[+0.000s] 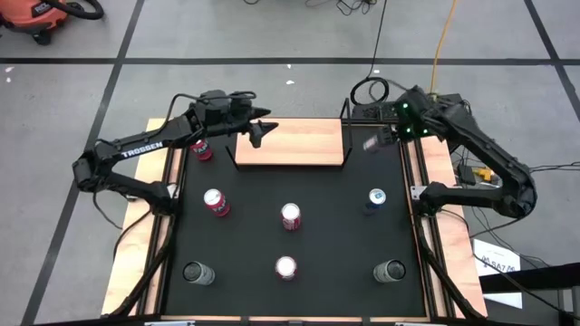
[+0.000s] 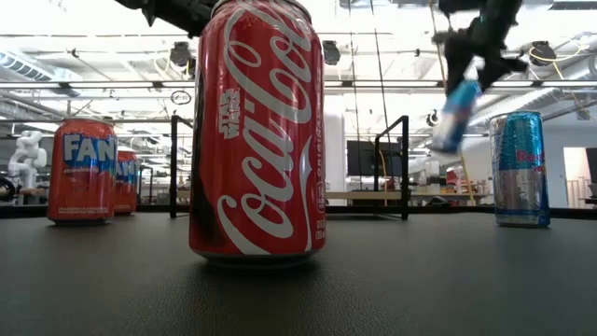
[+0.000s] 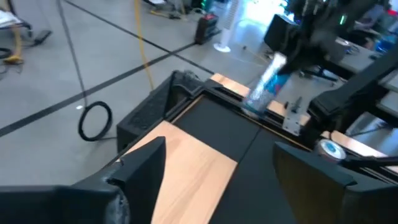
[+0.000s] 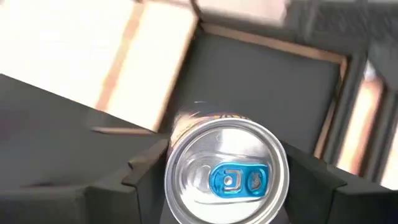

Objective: Place canned beverage on shelf
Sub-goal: Put the top blue soda can on the shelf

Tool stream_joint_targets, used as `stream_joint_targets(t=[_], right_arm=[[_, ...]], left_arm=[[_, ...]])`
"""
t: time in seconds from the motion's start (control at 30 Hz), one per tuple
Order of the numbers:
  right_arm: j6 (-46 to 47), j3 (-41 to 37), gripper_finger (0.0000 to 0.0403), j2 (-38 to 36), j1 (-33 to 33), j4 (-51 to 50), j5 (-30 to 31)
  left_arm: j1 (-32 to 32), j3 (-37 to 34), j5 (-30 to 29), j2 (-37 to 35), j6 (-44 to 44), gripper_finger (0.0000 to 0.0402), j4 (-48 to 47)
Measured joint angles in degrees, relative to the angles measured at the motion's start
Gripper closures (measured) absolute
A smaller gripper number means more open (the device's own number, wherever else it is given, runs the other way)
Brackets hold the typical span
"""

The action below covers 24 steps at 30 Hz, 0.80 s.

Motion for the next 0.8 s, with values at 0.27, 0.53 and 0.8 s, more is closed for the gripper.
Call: stream_joint_targets(t=[0.27,0.53,0.8], right_arm=[[1.39,16.61,0.0170,2.03,4.71,-0.05,1.94],[2.23,21.85,0.0170,7.31,12.27,4.08,3.03],[1.60,21.83,0.0170,14.07,18.90,11.42,2.91]], left_arm=[[-1.56,11.88,2.90,5.90,8.47,0.0048,-1.80],[-5.46,27.14,2.66,14.99,17.37,0.0047,-8.69],[-8.29,35.03,2.04,22.60,20.66,0.0047,-12.62]])
